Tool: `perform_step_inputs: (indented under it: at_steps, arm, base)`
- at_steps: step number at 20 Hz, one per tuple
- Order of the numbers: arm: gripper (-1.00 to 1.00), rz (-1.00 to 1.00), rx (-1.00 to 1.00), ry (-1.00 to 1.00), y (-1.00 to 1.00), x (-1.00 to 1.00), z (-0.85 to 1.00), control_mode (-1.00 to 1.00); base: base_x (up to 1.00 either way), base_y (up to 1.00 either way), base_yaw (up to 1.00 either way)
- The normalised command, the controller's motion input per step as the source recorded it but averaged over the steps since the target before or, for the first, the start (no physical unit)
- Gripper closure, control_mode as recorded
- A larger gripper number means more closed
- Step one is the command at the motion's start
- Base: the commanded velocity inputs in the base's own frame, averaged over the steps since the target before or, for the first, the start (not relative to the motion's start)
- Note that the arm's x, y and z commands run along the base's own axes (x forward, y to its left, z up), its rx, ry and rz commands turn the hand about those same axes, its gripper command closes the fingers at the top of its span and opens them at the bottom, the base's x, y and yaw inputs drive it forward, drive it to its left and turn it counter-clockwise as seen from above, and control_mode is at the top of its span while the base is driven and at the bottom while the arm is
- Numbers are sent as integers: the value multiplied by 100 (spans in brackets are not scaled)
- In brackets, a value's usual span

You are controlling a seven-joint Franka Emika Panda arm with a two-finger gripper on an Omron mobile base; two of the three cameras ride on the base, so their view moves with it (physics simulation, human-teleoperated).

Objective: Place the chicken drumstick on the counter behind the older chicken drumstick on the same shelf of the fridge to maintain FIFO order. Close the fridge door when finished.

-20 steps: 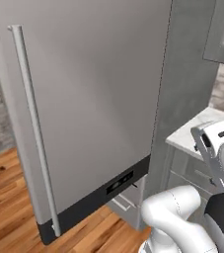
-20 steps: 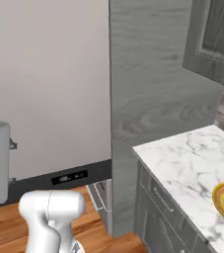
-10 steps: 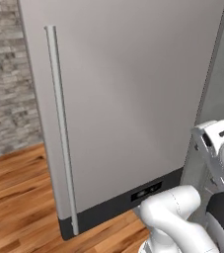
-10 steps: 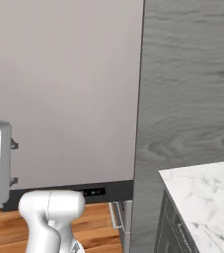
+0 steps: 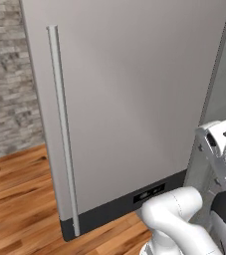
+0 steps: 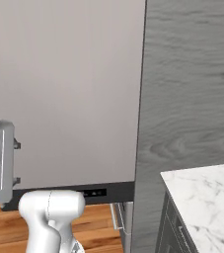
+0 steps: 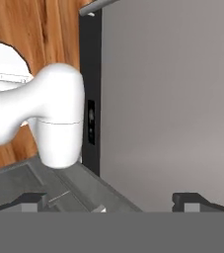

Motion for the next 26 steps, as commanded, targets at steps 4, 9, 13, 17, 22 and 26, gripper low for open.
perform_step_inputs:
  at_steps: [4, 9, 13, 17, 22, 26]
  arm:
    - [-100, 0, 0, 0, 6, 62, -9, -100]
    - [-100, -4, 0, -1, 40, 66, -6, -100]
    - [-100, -10, 0, -10, 36, 49, -8, -100]
    - [-100, -14, 0, -9, 22, 57, -11, -100]
    - [-100, -16, 0, -5, 8, 74, -5, -100]
    - [-100, -14, 0, -9, 1, 55, -3, -100]
  base:
    - [0, 0, 0]
    - [0, 0, 0]
    - [0, 0, 0]
    - [0, 0, 0]
    - [0, 0, 0]
    - [0, 0, 0]
